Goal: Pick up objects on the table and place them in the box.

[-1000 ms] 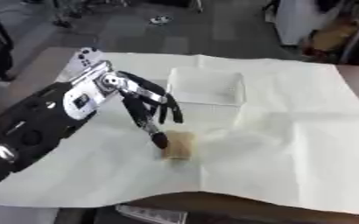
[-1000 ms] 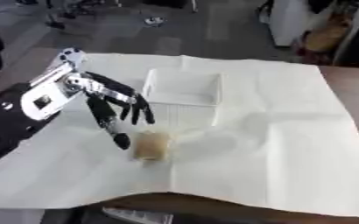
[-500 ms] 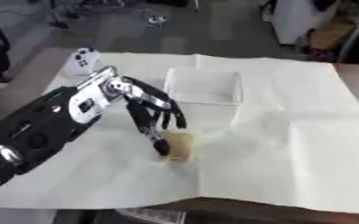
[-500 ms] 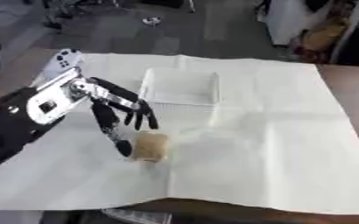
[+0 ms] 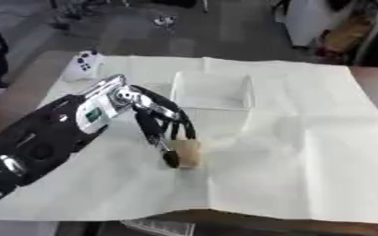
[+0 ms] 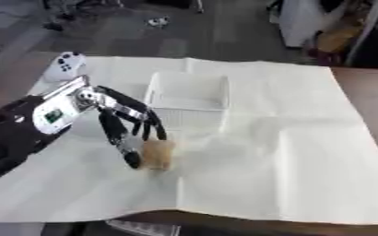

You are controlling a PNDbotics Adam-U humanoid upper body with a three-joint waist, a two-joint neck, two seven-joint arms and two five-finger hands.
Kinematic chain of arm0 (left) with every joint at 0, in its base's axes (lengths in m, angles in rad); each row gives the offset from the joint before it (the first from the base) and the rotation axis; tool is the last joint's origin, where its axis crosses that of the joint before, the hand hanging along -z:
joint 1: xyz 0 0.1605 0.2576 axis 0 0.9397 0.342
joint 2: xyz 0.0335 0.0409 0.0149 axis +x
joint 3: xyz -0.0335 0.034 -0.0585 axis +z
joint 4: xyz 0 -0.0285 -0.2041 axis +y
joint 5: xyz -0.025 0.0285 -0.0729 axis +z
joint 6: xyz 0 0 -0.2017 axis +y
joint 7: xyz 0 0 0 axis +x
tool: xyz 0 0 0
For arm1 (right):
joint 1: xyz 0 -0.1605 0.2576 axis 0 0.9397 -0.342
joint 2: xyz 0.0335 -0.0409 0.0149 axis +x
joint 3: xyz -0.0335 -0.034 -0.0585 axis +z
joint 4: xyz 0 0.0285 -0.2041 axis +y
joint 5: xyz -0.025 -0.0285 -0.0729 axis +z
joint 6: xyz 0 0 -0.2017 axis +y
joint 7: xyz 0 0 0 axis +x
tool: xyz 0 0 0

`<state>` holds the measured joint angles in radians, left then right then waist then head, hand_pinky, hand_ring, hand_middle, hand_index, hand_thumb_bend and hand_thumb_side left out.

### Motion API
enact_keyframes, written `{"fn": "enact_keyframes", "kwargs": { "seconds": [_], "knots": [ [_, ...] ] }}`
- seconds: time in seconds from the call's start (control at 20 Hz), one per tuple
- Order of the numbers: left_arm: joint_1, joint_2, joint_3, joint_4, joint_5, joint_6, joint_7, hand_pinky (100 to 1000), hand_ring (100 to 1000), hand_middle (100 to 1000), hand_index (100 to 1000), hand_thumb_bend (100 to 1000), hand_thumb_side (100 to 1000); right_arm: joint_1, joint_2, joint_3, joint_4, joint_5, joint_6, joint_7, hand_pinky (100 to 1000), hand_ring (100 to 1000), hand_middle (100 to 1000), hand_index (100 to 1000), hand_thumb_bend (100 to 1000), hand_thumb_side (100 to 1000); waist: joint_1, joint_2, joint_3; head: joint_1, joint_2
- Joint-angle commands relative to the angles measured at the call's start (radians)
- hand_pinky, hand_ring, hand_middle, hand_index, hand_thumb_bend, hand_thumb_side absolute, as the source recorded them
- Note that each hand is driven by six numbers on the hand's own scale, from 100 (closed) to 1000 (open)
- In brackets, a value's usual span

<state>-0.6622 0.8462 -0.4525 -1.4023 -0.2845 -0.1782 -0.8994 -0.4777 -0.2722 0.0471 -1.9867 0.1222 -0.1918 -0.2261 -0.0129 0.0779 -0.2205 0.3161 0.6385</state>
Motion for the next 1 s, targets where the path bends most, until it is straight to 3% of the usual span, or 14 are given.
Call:
{"fn": "enact_keyframes", "kwargs": {
  "seconds": [0.05, 0.4, 0.55, 0.6, 0.7, 0.75, 0.8, 0.85, 0.9, 1.0],
  "knots": [
    [-0.015, 0.016, 0.003, -0.003, -0.009, -0.014, -0.008, 632, 736, 838, 931, 1000, 889, -0.025, -0.005, -0.004, -0.013, -0.006, -0.001, 0.002, 137, 457, 498, 742, 294, 1000, 0.003, -0.012, -0.003, -0.007, 0.001],
    [-0.015, 0.008, -0.009, 0.010, -0.044, -0.023, -0.008, 657, 751, 852, 949, 1000, 887, -0.026, -0.005, -0.003, -0.013, -0.006, -0.002, 0.005, 137, 457, 497, 741, 294, 1000, 0.003, -0.010, -0.004, 0.004, 0.003],
    [-0.023, 0.008, 0.001, 0.000, -0.100, -0.050, -0.008, 770, 814, 881, 960, 1000, 908, -0.026, -0.005, -0.003, -0.013, -0.006, -0.002, 0.005, 138, 457, 497, 741, 294, 1000, 0.003, -0.011, -0.003, 0.006, 0.006],
    [-0.026, 0.008, 0.009, -0.005, -0.116, -0.059, -0.007, 746, 802, 875, 958, 1000, 903, -0.026, -0.005, -0.003, -0.013, -0.006, -0.002, 0.005, 137, 457, 497, 741, 294, 1000, 0.003, -0.011, -0.002, 0.005, 0.007],
    [-0.031, 0.008, 0.023, -0.013, -0.147, -0.074, 0.001, 891, 894, 936, 983, 1000, 932, -0.026, -0.006, -0.003, -0.013, -0.006, -0.002, 0.004, 137, 457, 497, 741, 294, 1000, 0.003, -0.011, -0.001, 0.005, 0.008],
    [-0.037, 0.008, 0.032, -0.019, -0.179, -0.081, 0.026, 914, 910, 945, 986, 1000, 939, -0.025, -0.006, -0.003, -0.013, -0.006, -0.002, 0.005, 137, 457, 497, 741, 294, 1000, 0.003, -0.012, -0.001, 0.005, 0.009],
    [-0.037, 0.006, 0.034, -0.020, -0.207, -0.089, 0.052, 854, 872, 921, 971, 1000, 926, -0.026, -0.006, -0.003, -0.013, -0.006, -0.002, 0.005, 137, 457, 497, 741, 294, 1000, 0.003, -0.011, -0.001, 0.005, 0.009],
    [-0.036, 0.004, 0.033, -0.017, -0.224, -0.096, 0.068, 944, 931, 959, 989, 1000, 945, -0.026, -0.006, -0.003, -0.013, -0.006, -0.002, 0.005, 137, 457, 497, 741, 294, 1000, 0.002, -0.011, -0.001, 0.006, 0.009],
    [-0.037, 0.001, 0.035, -0.014, -0.249, -0.101, 0.089, 914, 910, 945, 986, 1000, 939, -0.026, -0.005, -0.003, -0.013, -0.006, -0.002, 0.005, 137, 457, 497, 741, 294, 1000, 0.002, -0.011, -0.002, 0.006, 0.009],
    [-0.037, -0.007, 0.033, -0.002, -0.290, -0.110, 0.123, 977, 963, 981, 997, 1000, 947, -0.027, -0.005, -0.003, -0.013, -0.007, -0.002, 0.005, 137, 457, 497, 741, 294, 1000, 0.002, -0.011, -0.002, 0.008, 0.009]
  ]
}}
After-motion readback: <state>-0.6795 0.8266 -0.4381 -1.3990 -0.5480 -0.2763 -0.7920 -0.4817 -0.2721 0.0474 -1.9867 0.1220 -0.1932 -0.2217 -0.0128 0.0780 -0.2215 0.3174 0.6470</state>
